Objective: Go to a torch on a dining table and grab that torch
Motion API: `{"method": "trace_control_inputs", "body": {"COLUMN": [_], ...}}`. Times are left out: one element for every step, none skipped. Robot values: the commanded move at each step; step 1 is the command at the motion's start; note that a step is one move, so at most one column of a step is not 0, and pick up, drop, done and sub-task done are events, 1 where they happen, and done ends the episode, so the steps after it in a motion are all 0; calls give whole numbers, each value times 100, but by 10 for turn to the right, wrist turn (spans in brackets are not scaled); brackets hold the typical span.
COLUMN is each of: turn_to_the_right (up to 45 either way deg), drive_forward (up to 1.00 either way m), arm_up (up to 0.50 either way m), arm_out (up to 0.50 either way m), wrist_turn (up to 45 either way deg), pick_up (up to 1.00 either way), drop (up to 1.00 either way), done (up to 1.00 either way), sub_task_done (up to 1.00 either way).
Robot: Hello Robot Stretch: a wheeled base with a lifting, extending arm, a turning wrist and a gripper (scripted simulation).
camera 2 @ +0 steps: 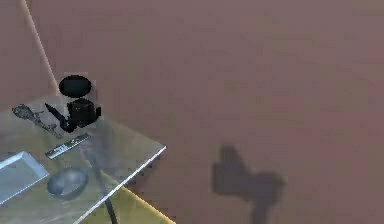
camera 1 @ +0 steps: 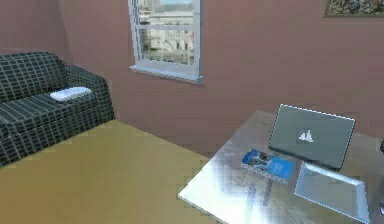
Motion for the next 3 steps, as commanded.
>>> {"method": "trace_control_inputs", "body": {"turn_to_the_right": [-330,450,450], "drive_forward": [0,0,0], "arm_up": [0,0,0], "arm_out": [0,0,0], "wrist_turn": [0,0,0], "pick_up": [0,0,0], "drop": [0,0,0], "done": [0,0,0], "sub_task_done": [0,0,0]}}
